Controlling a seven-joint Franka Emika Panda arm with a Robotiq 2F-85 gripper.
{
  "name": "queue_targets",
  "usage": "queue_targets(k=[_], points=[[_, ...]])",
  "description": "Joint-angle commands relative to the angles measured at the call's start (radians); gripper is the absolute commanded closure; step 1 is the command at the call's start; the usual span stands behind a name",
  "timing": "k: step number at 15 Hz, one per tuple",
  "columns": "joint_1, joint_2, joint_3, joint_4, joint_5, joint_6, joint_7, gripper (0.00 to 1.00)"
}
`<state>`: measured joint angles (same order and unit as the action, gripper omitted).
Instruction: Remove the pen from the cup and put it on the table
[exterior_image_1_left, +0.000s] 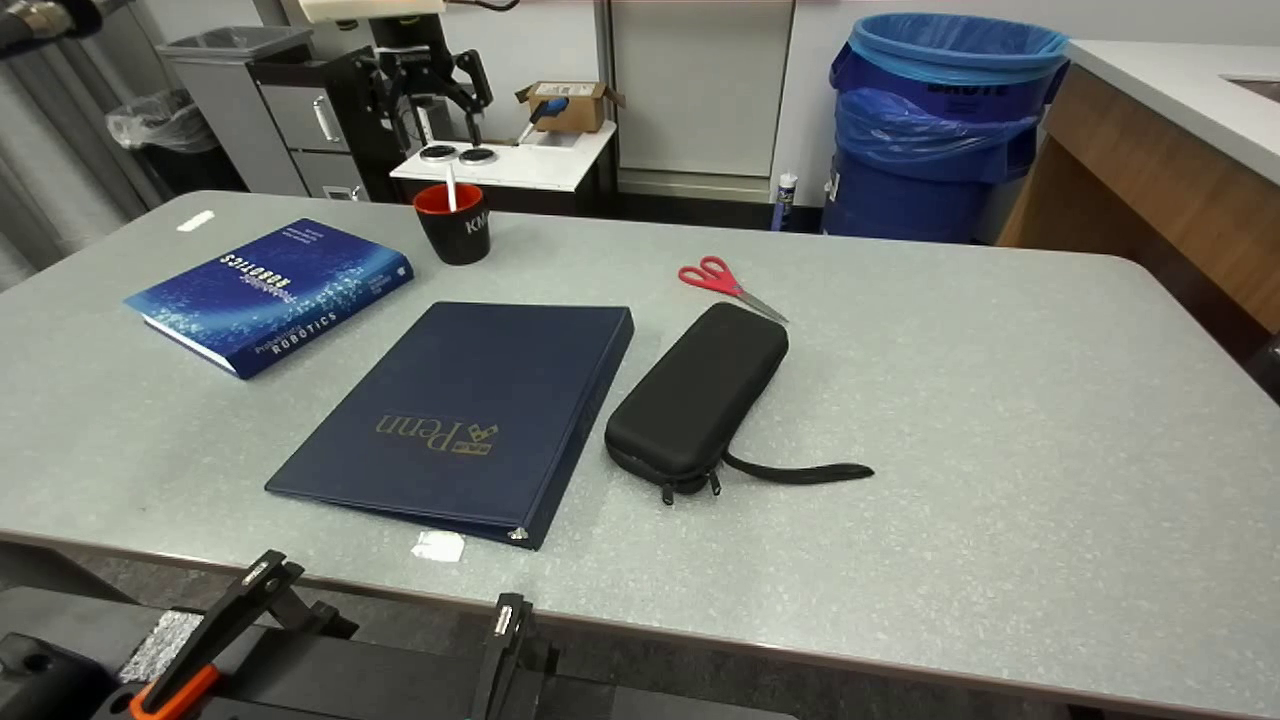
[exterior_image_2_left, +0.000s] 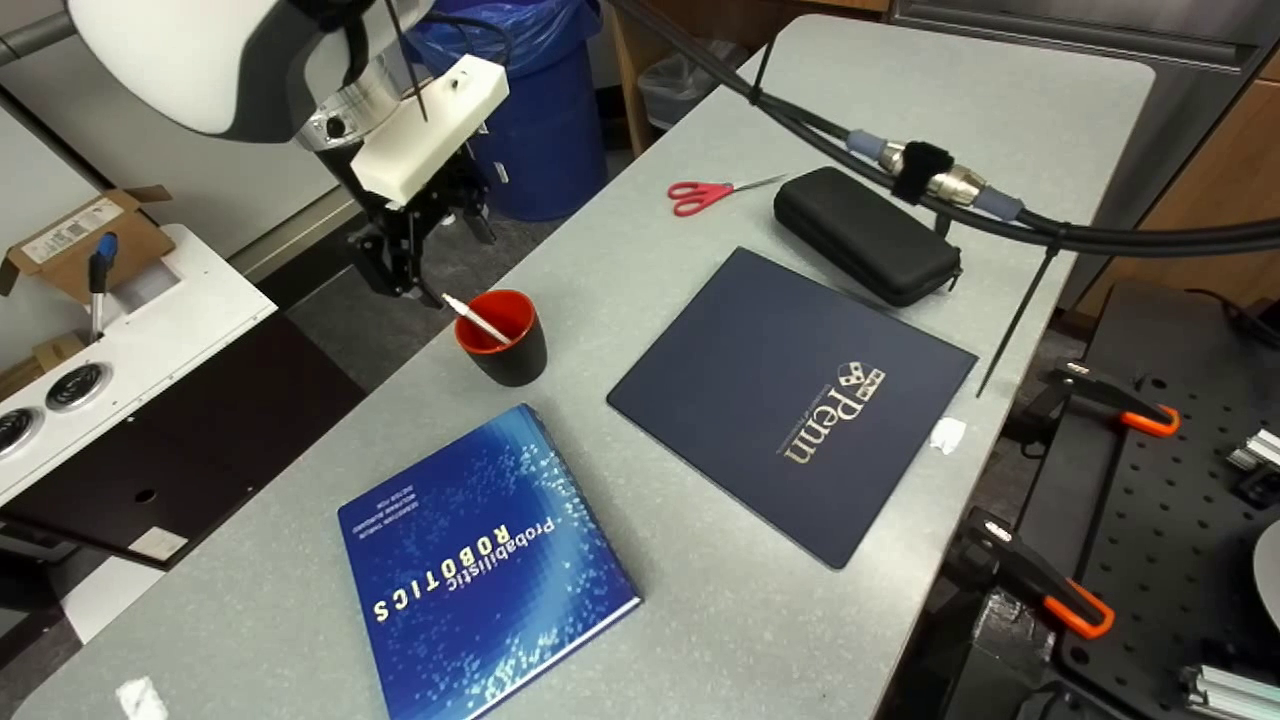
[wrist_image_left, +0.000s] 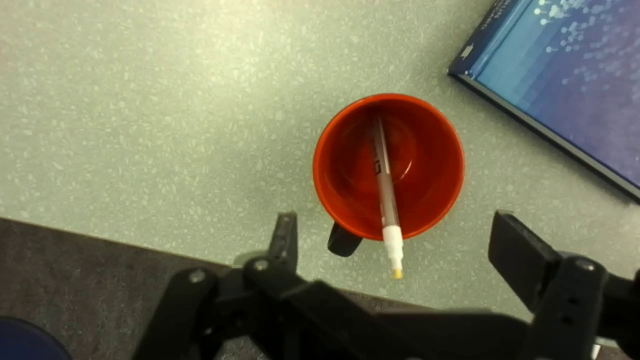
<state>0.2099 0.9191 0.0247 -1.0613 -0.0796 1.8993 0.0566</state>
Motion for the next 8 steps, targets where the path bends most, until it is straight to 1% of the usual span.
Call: queue_targets(k=[1, 4, 8], points=[[0.003, 0.073, -0.01, 0.082, -0.015, 0.061, 0.025, 0.0], [0.003, 0.107, -0.014, 0.11, -0.014, 0.085, 0.02, 0.0], [0.011, 0.143, -0.008, 0.156, -0.009, 0.068, 0.014, 0.0]])
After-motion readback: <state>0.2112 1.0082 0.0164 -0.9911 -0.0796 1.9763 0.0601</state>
